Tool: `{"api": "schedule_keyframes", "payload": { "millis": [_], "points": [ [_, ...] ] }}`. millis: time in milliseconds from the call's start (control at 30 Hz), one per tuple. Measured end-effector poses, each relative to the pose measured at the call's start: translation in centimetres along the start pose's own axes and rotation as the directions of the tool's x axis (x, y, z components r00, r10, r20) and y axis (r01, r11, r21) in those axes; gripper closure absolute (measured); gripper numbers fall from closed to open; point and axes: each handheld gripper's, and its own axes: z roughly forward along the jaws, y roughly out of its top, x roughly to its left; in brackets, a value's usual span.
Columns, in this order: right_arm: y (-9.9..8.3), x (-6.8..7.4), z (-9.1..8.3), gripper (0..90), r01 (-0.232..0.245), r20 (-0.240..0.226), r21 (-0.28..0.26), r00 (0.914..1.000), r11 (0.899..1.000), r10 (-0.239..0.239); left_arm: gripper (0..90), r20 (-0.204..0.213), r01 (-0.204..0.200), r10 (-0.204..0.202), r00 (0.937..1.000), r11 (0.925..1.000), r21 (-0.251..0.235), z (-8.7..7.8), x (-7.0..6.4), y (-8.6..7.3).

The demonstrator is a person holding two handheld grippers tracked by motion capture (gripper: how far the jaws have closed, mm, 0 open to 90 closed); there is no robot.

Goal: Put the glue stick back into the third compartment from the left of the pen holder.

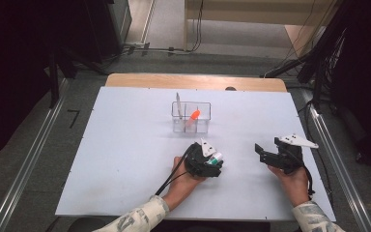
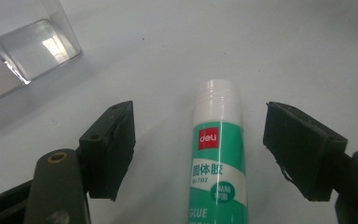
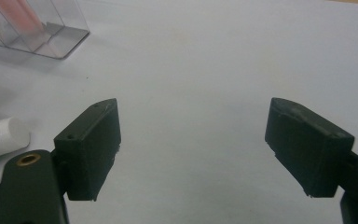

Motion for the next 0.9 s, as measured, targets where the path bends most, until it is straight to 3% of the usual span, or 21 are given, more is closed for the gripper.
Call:
{"api": "schedule_keyframes", "payload": {
  "millis": [900],
  "points": [
    [0.0, 0.0, 0.1, 17.0, 0.003, 0.002, 0.001, 1.0, 1.0, -0.003, 48.1, 0.018, -0.038, 0.037, 0.9991, 0.9989, 0.027, 1.3, -0.7, 0.6]
  ]
}}
